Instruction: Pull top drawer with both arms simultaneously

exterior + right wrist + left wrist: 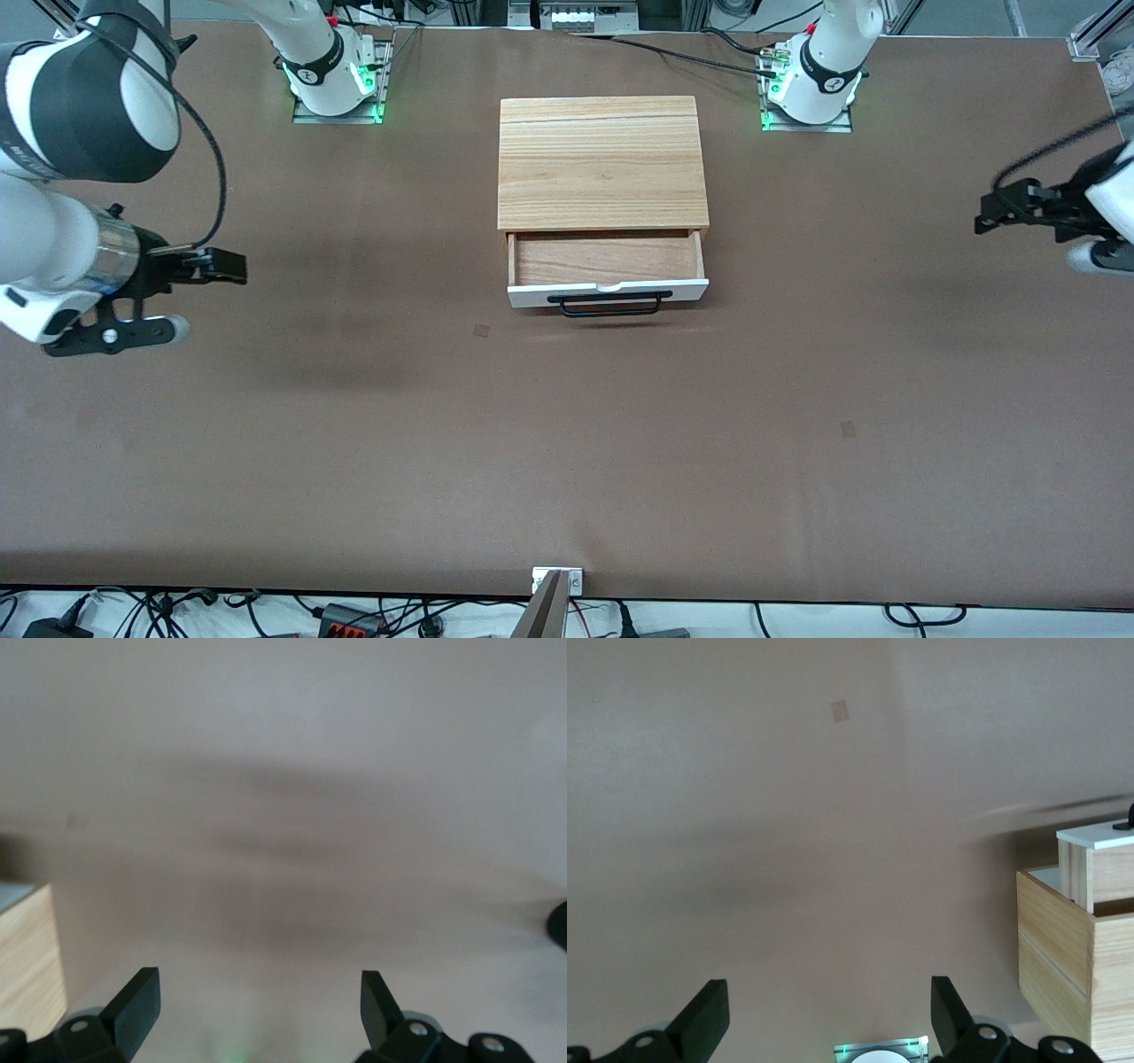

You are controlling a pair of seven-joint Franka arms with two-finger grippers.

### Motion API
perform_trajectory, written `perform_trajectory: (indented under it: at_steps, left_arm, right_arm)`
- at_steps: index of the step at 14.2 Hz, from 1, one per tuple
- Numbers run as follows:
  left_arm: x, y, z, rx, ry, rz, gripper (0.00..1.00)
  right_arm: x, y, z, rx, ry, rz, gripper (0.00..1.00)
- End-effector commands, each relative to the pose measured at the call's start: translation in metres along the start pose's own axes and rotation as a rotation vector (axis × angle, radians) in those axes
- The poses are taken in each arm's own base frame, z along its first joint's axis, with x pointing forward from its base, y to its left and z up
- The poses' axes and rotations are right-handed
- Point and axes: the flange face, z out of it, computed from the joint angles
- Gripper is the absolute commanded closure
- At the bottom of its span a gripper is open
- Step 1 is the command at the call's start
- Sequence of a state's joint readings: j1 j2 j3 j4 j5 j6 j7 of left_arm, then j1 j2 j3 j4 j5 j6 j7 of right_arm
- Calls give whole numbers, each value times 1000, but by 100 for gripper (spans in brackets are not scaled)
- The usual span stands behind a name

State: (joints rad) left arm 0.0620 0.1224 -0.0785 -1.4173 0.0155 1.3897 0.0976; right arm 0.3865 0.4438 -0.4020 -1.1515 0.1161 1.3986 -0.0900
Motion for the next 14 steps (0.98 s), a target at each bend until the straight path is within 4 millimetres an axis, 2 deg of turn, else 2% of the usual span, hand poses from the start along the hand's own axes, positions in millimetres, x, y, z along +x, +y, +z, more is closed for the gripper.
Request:
perform_trajectory:
  at_steps: [1,3,5,6,8,10,11,13,14]
  left_arm:
    - [-36,2,11,26,43,-15,0]
    - [-41,2,12,24,42,-18,0]
    - [-43,-8,12,-26,45,-42,0]
    - [-44,-13,13,-43,38,-41,0]
    - [-42,-16,11,-47,37,-46,0]
    - [-48,-6,2,-54,-12,-30,0]
    - [-44,-2,0,-45,-10,-29,0]
    - [-39,-3,-2,-53,24,-34,0]
    - [-38,-5,-1,-59,32,-38,0]
  right_arm:
    - [-1,60,-12,-21,103,71,0]
    - [-3,85,-12,-3,114,102,0]
    - [-13,97,-17,62,131,102,0]
    - [-16,98,-27,81,174,97,0]
    - [-23,99,-33,103,227,92,0]
    - [-37,95,-31,92,223,134,0]
    - [-40,94,-27,49,205,151,0]
    - [-42,79,-27,-7,186,133,0]
    - [-47,78,-25,-5,180,137,0]
